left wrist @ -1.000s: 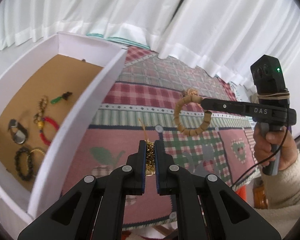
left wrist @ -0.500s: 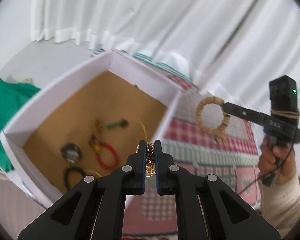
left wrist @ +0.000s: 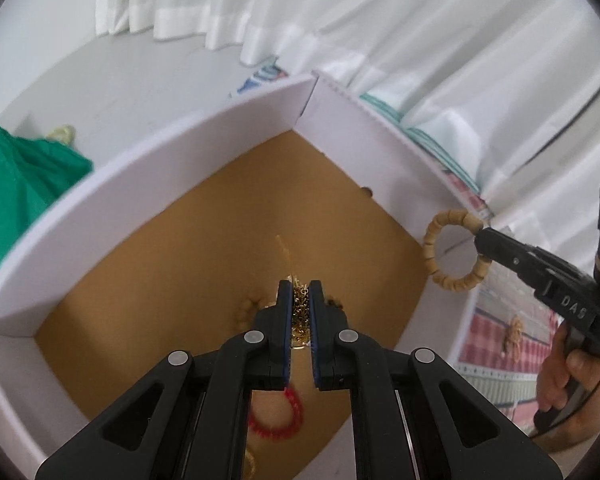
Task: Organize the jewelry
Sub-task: 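Carry the gold chain and wooden bracelet into the white box and open both tools, then move both open tools back over the last gold chains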
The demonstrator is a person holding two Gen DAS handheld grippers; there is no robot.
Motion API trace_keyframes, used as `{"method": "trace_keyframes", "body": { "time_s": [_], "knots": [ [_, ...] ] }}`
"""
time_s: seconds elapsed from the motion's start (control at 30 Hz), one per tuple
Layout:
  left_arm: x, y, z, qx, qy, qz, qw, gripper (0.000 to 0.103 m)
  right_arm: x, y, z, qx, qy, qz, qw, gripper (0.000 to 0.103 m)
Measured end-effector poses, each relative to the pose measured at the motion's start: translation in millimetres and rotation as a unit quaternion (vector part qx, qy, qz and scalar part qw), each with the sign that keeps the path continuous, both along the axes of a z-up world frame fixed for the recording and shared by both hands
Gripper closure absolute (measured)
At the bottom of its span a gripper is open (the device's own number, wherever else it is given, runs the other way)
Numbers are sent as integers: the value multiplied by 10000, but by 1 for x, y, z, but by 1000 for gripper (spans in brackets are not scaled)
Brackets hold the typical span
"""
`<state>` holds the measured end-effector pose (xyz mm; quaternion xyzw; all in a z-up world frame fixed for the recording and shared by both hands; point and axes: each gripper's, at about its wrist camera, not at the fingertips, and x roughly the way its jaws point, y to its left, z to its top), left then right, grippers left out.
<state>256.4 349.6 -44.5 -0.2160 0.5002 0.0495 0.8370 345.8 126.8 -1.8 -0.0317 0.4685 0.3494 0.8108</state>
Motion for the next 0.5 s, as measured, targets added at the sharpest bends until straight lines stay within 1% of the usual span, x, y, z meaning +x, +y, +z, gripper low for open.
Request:
{"method": "trace_keyframes", "body": {
  "time_s": [0.13,0.2,0.23,0.27,0.3,0.33,0.37,0.4,0.43,0.47,0.5],
  "knots": [
    [21,-4,-23,49,136,53,9999,97,18,12,-28,-440,-30,-101,9990,89],
    [31,-5,-32,60,138,86,9998,96,22,18,-38,-540,-28,-108,9985,87],
    [34,-6,-36,45,129,126,9998,94,23,23,-43,-521,-16,-45,9986,87],
    [36,-7,-37,41,131,170,9998,89,23,26,-46,-507,-34,-12,9987,85],
    [36,-7,-38,5,132,224,9997,74,21,28,-46,-475,-66,-13,9988,73],
    [35,-7,-37,-10,120,269,9996,58,18,27,-45,-301,-67,-35,9995,65],
    [31,-7,-33,4,64,308,9995,52,15,25,-41,-115,-49,-53,9999,57],
    [27,-8,-29,37,13,312,9995,45,10,19,-36,110,-49,-82,9999,57],
    [22,-9,-23,103,-46,298,9995,42,4,13,-30,260,-74,-100,9996,57],
    [17,-10,-17,171,-90,285,9994,40,-1,9,-25,311,-115,-109,9994,57],
    [10,-12,-8,249,-147,268,9992,35,-9,1,-19,337,-183,-125,9992,57]
  ]
}}
